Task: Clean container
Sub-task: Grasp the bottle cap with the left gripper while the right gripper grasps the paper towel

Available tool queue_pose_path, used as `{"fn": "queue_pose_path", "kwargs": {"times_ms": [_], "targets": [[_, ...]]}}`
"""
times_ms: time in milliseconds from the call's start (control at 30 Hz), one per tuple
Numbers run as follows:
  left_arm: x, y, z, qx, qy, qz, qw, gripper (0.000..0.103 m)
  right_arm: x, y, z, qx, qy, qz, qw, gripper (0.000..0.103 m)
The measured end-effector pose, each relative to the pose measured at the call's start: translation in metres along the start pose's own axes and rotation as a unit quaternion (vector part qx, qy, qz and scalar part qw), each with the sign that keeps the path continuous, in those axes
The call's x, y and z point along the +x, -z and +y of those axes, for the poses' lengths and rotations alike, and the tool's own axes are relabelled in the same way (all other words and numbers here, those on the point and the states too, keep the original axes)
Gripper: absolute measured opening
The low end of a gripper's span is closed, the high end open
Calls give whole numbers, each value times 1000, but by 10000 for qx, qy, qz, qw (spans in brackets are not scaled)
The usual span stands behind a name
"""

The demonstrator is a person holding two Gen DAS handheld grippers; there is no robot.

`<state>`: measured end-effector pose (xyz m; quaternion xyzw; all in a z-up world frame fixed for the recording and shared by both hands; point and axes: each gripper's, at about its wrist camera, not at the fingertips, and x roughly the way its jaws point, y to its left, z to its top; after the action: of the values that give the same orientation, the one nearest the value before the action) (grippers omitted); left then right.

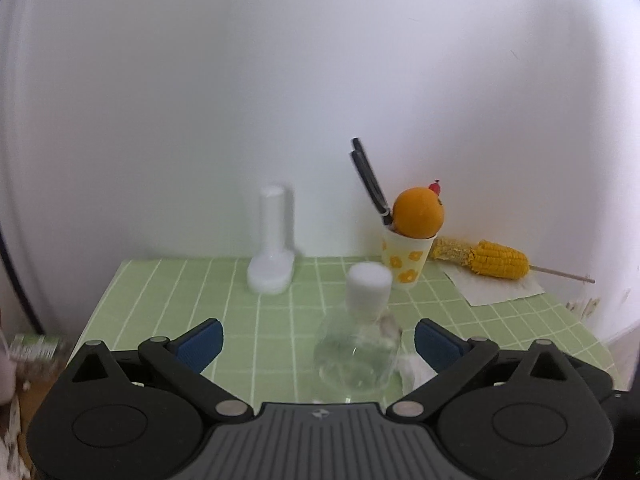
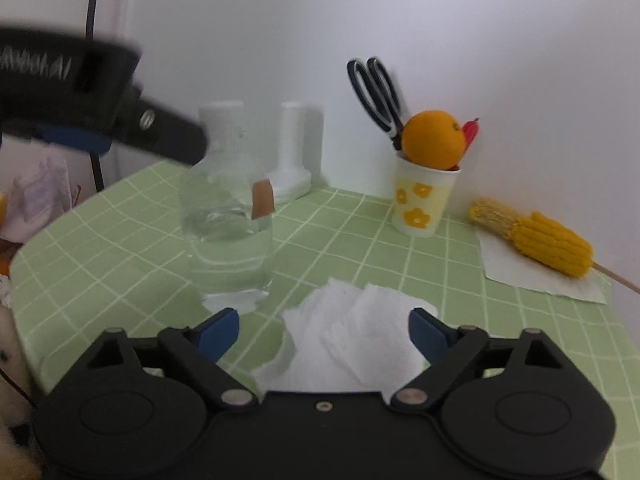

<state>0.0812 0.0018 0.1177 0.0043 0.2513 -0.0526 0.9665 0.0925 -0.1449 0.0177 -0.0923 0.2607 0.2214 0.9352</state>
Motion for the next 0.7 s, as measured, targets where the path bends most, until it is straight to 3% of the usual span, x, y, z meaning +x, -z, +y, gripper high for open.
{"fn": "queue_pose_path", "kwargs": {"times_ms": [133, 300, 567, 700], "targets": [[7, -7, -7, 121, 92, -7, 9999, 99, 16, 1, -2, 50, 25, 340, 9994, 69], [15, -10, -10, 149, 102, 52, 9998, 99, 20, 3, -6, 192, -6, 346, 9992, 68], [19, -9, -9, 169, 127, 86, 9997, 99, 14, 11, -17, 248, 181, 192, 9993, 33], [21, -10, -10, 110, 224, 125, 9996, 90, 9, 13, -21, 254, 269, 177, 9992, 17]]}}
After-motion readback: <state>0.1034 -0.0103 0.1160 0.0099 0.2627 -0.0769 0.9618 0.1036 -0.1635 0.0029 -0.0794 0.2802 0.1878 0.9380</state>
